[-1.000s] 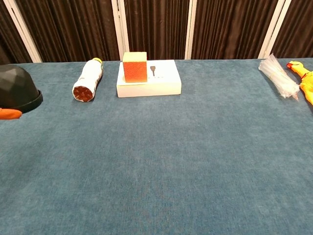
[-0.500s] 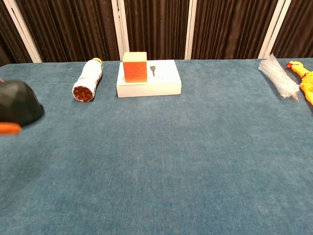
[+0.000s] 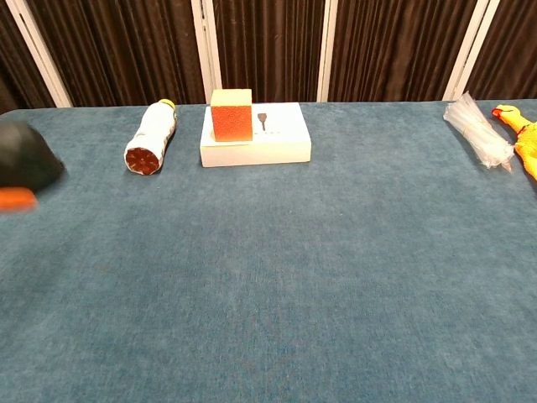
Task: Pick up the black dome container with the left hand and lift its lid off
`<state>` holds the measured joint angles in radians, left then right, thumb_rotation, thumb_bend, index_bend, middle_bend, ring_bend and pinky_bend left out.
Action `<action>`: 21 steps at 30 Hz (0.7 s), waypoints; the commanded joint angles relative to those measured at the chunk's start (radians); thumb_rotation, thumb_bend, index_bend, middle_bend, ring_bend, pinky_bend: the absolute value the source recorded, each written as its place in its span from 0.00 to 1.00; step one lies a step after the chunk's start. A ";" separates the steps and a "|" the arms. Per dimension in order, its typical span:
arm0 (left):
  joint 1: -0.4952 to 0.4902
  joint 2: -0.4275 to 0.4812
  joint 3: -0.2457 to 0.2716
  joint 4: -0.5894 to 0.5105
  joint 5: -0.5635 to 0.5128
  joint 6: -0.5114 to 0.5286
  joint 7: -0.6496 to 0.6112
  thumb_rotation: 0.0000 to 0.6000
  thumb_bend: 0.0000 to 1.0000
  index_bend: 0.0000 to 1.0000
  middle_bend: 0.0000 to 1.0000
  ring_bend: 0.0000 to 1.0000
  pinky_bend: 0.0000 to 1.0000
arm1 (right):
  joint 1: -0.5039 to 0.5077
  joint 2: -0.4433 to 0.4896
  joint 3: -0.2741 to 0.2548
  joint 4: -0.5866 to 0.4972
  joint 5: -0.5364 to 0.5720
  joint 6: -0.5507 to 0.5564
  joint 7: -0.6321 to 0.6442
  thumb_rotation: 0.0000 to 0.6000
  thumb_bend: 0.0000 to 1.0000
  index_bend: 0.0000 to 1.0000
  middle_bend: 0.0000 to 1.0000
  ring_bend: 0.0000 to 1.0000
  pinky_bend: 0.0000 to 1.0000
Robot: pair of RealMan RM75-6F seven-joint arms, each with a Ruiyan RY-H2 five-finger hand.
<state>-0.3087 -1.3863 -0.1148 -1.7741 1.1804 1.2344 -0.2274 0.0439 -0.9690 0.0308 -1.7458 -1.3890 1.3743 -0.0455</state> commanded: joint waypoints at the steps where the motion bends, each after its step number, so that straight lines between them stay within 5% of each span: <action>1: 0.034 -0.001 0.076 -0.035 0.099 0.035 0.028 1.00 0.52 0.35 0.48 0.00 0.00 | 0.000 0.001 0.000 0.002 0.002 -0.001 0.005 1.00 0.21 0.00 0.00 0.16 0.08; 6: 0.060 0.165 -0.104 -0.109 0.019 0.132 -0.128 1.00 0.52 0.36 0.49 0.00 0.00 | -0.010 0.016 0.001 -0.007 -0.007 0.020 0.023 1.00 0.21 0.00 0.00 0.16 0.08; 10: 0.065 0.199 -0.167 -0.094 -0.052 0.149 -0.142 1.00 0.52 0.36 0.49 0.00 0.00 | -0.014 0.021 0.001 -0.006 -0.011 0.026 0.032 1.00 0.21 0.00 0.00 0.16 0.08; 15: 0.037 0.079 -0.076 -0.040 -0.006 0.113 -0.005 1.00 0.52 0.36 0.50 0.00 0.00 | -0.009 0.015 -0.001 -0.007 -0.013 0.017 0.023 1.00 0.21 0.00 0.00 0.16 0.08; 19: -0.006 -0.066 0.047 -0.012 0.064 0.004 0.121 1.00 0.52 0.36 0.49 0.00 0.00 | -0.015 0.008 -0.007 -0.004 -0.017 0.023 0.016 1.00 0.21 0.00 0.00 0.16 0.08; 21: -0.009 -0.093 0.055 -0.009 0.067 0.002 0.148 1.00 0.52 0.34 0.48 0.00 0.00 | -0.016 0.007 -0.007 -0.001 -0.016 0.022 0.017 1.00 0.21 0.00 0.00 0.16 0.08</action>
<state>-0.2938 -1.4117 -0.1148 -1.8050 1.2078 1.2782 -0.1462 0.0288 -0.9618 0.0239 -1.7472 -1.4052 1.3969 -0.0287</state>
